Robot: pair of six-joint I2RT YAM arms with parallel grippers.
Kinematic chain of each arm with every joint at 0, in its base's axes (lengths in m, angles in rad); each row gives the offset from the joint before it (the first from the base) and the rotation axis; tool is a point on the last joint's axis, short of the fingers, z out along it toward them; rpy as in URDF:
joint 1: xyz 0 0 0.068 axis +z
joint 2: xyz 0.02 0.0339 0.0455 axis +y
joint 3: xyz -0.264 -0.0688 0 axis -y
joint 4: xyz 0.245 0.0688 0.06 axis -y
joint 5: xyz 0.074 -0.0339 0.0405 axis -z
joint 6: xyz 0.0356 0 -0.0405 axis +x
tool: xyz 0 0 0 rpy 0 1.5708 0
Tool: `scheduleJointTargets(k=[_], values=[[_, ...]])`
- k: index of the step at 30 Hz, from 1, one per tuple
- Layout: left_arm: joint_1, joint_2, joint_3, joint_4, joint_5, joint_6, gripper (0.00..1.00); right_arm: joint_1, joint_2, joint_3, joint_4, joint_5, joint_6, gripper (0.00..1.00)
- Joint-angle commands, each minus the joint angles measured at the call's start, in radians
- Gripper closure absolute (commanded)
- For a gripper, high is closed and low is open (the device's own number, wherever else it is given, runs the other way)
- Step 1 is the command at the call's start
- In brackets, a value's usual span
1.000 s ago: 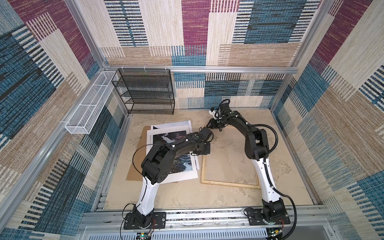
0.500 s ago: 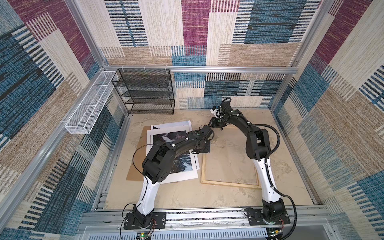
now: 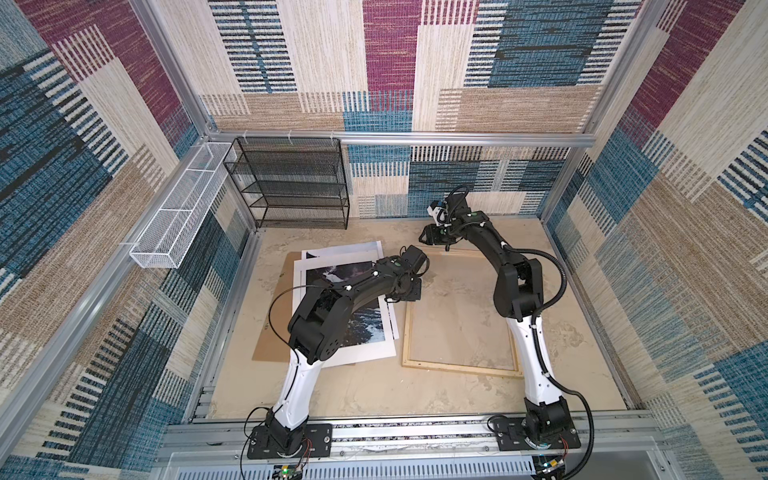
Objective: Put the photo into the frame
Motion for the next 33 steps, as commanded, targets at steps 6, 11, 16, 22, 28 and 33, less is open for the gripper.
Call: scheduleJointTargets(k=[6,11,16,22,28,33], values=[[0.003,0.009,0.009,-0.015,-0.028,0.025,0.79,0.0,0.044,0.047,-0.087,0.058,-0.082,0.47],[0.003,0.012,0.012,-0.015,-0.029,0.023,0.8,-0.001,0.03,0.01,-0.095,0.04,-0.104,0.49],[0.003,0.015,0.016,-0.016,-0.027,0.025,0.8,-0.001,0.011,-0.026,-0.091,0.019,-0.117,0.5],[0.003,0.014,0.017,-0.017,-0.027,0.025,0.81,0.0,0.013,-0.039,-0.117,-0.002,-0.138,0.5],[0.003,0.011,0.017,-0.018,-0.03,0.027,0.81,-0.001,0.009,-0.056,-0.146,-0.024,-0.163,0.51],[0.003,0.009,0.016,-0.02,-0.031,0.027,0.81,-0.001,0.005,-0.059,-0.163,-0.057,-0.178,0.51]])
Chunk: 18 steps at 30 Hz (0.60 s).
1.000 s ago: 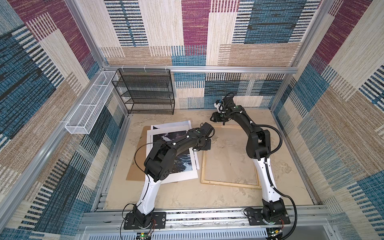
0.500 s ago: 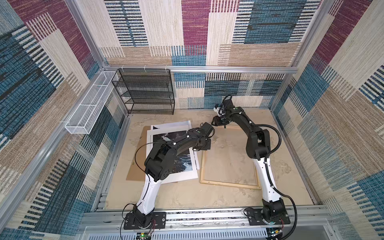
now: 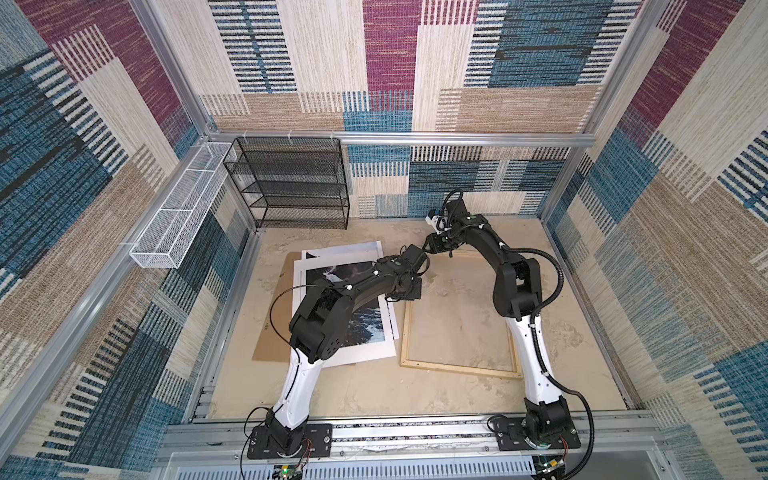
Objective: Put the photo into the frame
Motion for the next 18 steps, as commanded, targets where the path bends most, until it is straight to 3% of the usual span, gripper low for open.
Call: scheduleJointTargets(k=[1,18], values=[[0.001,-0.001,0.003,-0.012,-0.032,0.023,0.81,0.002,-0.005,-0.007,-0.104,-0.066,-0.018,0.51],[0.001,0.0,0.006,-0.011,-0.026,0.021,0.82,0.002,-0.032,-0.075,-0.11,-0.123,-0.033,0.55]])
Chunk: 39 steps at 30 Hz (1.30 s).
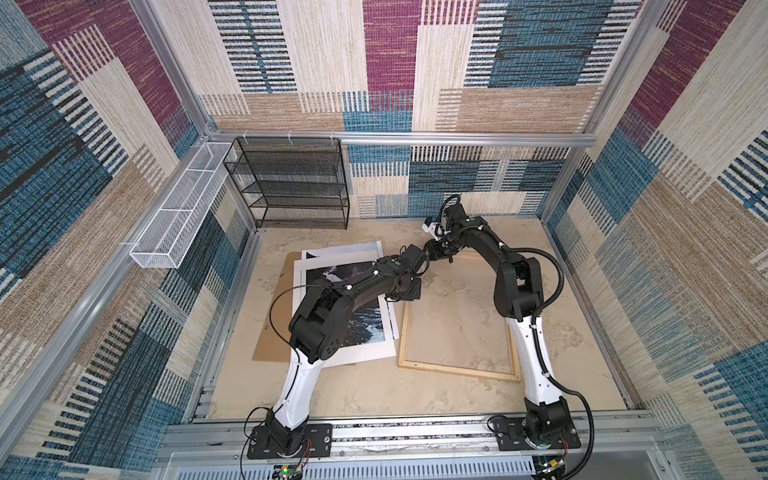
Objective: Put the photo into the frame
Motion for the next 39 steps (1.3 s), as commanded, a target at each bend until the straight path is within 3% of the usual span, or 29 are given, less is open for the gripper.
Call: scheduleJointTargets(k=[1,8,19,29,35,39], values=[[0.001,0.0,0.004,0.002,-0.022,0.023,0.82,0.0,-0.004,-0.004,-0.046,-0.005,0.007,0.55],[0.001,0.002,0.006,0.002,-0.009,0.03,0.82,0.002,0.032,0.032,-0.039,-0.009,0.054,0.61],[0.001,0.012,0.015,0.006,0.024,0.048,0.83,0.002,0.055,-0.006,0.151,-0.056,0.236,0.71],[0.001,0.014,0.015,0.012,0.048,0.057,0.84,0.002,0.036,-0.086,0.295,-0.028,0.372,0.84],[0.001,0.011,0.011,0.019,0.052,0.057,0.84,0.003,0.028,-0.158,0.374,-0.014,0.463,0.99],[0.001,0.008,0.004,0.02,0.05,0.051,0.85,0.002,0.03,-0.171,0.379,0.046,0.486,1.0]])
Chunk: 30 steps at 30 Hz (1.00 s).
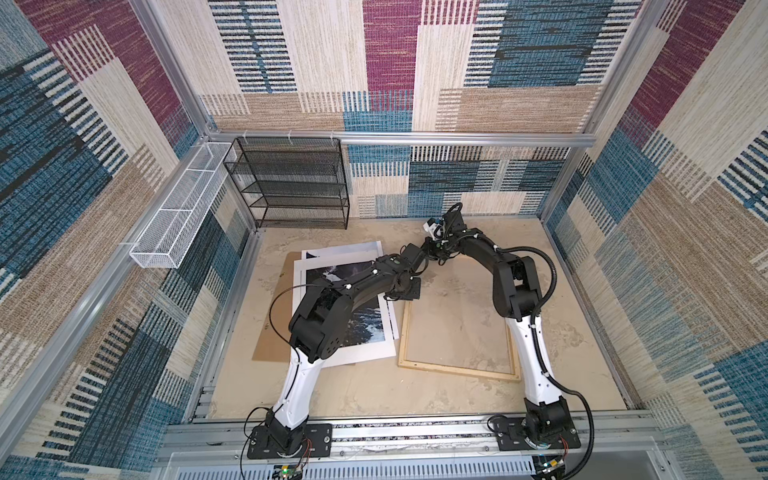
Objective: Put the photo into the frame
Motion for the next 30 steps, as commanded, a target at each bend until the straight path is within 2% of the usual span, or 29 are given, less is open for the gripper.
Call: scheduleJointTargets(k=[1,8,15,26,30], values=[[-0.001,0.002,-0.008,0.028,0.013,0.022,0.85,0.0,0.016,-0.007,-0.004,0.182,0.044,1.0],[-0.001,-0.011,-0.028,0.026,-0.033,-0.005,0.85,-0.003,-0.003,-0.012,-0.062,0.341,-0.006,1.0],[-0.001,-0.007,-0.032,0.021,-0.042,-0.022,0.86,-0.023,-0.033,-0.04,-0.081,0.421,-0.04,1.0],[-0.001,-0.002,-0.025,0.001,-0.066,-0.034,0.87,-0.073,-0.105,-0.157,-0.044,0.421,-0.071,1.0],[-0.001,-0.001,-0.019,0.002,-0.052,-0.033,0.86,-0.078,-0.119,-0.177,-0.031,0.382,-0.096,1.0]])
